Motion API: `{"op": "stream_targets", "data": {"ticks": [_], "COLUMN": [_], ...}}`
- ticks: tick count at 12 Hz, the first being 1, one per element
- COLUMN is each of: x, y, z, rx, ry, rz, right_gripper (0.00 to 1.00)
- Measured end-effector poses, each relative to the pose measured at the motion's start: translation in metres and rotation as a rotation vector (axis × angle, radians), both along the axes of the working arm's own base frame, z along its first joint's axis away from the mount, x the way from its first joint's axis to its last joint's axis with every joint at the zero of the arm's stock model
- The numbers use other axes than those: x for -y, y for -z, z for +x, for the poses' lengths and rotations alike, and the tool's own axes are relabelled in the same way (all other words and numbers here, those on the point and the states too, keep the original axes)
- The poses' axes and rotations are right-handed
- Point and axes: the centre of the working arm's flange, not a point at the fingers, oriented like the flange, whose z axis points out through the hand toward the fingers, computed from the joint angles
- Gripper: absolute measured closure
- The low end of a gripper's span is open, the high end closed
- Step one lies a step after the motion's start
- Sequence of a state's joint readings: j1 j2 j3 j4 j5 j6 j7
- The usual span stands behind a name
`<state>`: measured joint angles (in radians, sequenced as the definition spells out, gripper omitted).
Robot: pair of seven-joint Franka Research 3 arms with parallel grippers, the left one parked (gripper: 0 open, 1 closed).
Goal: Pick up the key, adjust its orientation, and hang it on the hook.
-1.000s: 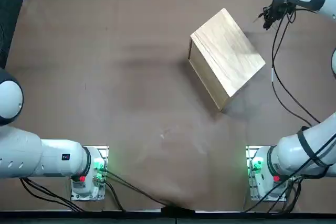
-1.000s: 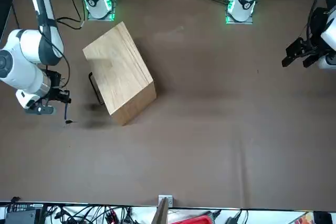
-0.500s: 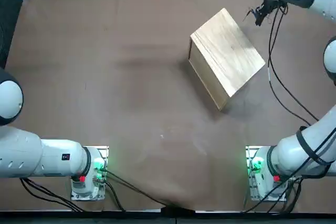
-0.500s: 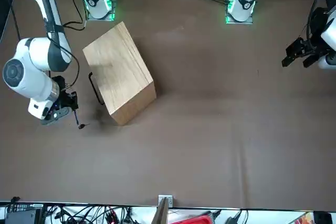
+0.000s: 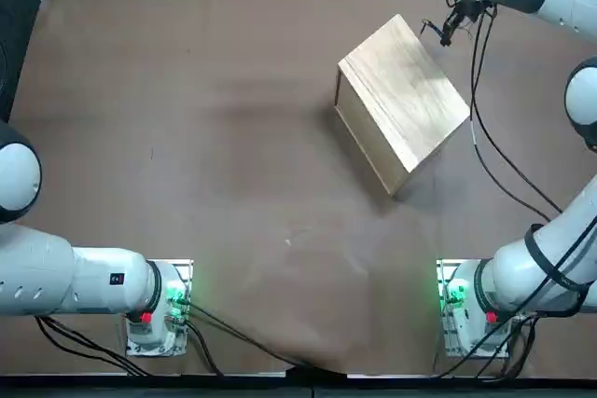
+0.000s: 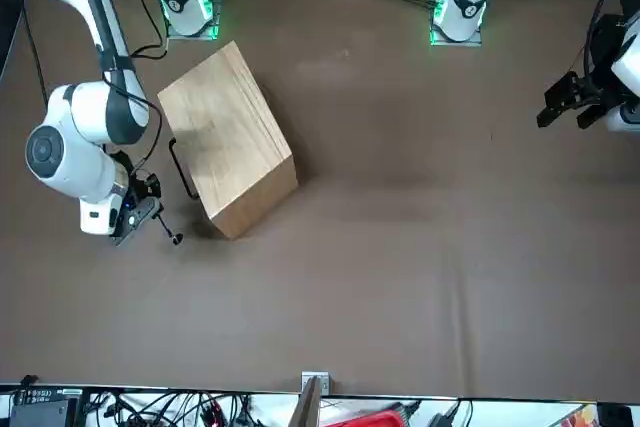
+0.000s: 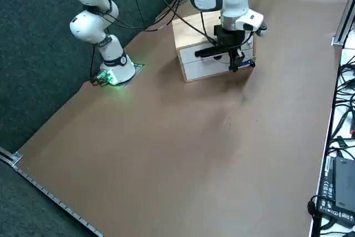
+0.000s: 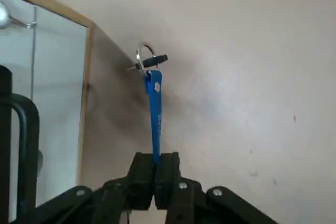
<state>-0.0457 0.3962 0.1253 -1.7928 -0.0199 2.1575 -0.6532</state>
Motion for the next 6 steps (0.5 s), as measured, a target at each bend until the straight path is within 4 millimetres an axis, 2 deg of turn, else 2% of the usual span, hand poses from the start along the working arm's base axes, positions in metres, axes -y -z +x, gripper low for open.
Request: {"op": "stream_targets", "data": {"ticks": [6], "x": [-0.017], "y": [0.004], "z": [0.008], "rx": [0.010], "ry": [-0.203], "rz": [0.024], "right_gripper": [0.96]}}
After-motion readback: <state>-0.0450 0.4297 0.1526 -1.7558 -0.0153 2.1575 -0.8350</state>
